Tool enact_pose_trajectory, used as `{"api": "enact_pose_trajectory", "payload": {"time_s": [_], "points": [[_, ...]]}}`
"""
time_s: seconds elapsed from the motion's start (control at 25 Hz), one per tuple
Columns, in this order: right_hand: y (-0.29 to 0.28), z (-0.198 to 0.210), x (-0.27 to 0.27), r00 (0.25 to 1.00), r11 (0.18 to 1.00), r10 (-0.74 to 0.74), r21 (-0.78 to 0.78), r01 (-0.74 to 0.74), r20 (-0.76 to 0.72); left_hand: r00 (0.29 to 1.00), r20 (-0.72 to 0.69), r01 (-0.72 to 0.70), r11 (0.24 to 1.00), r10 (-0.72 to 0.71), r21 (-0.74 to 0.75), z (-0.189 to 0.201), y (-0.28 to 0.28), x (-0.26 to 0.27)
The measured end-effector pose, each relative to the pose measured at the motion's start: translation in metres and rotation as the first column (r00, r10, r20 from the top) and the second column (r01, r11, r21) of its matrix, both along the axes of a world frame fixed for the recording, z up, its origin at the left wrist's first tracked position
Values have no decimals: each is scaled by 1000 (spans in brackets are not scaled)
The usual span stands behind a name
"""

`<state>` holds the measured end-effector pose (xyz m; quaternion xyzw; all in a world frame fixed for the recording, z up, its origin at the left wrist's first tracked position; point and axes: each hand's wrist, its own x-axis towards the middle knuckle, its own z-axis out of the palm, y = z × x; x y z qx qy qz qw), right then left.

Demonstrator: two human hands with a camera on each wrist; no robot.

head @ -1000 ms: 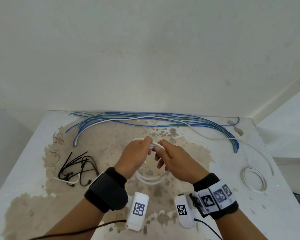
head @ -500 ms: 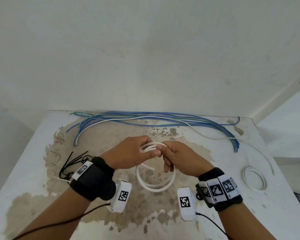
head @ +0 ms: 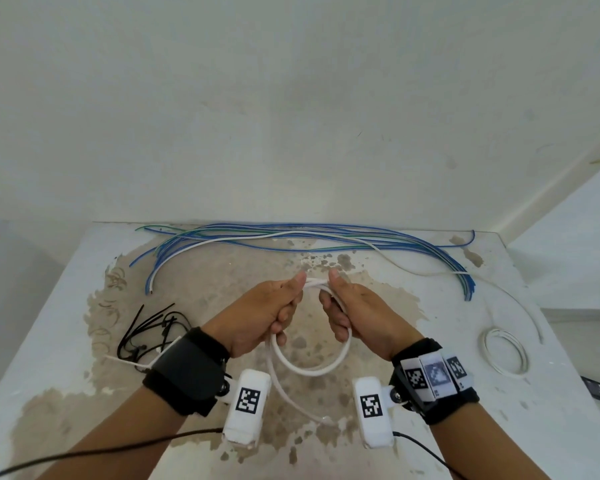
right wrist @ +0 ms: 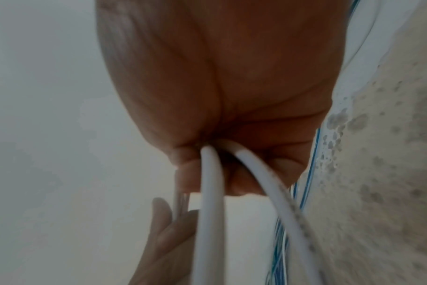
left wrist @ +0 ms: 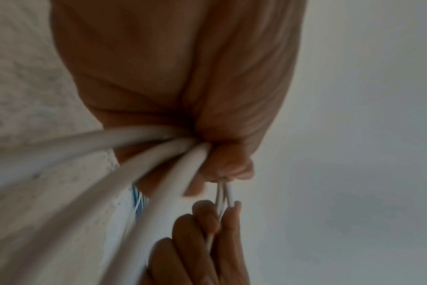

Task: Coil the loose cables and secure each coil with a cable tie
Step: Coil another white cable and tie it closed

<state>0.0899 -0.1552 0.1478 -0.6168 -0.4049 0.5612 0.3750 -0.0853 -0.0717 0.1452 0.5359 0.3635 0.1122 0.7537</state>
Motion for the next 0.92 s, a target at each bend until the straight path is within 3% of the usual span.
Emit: {"api": "enact_pose_trajectory", "payload": {"time_s": [0.24,0.44,0.6,0.8,0.92], "points": [[-10,-13,-3,988,989,-96,125,80,123,993,-119,23,999,-18,40,-4,-4,12],[-9,-19,9,976,967,-218,128,219,-22,995,-18,-98,952,98,-289,-3,-14,29],[-12,-17,24,915,957,-274,11,291,-297,953,-18,-296,920,302,-257,-1,-16,45],[-22,-20,38,946,959,-262,60,277,-192,908,31,-402,888,418,-225,6,-23,63],[-35,-26,52,875,875,-481,89,475,54,735,189,-572,745,651,-341,6,-22,75]]}}
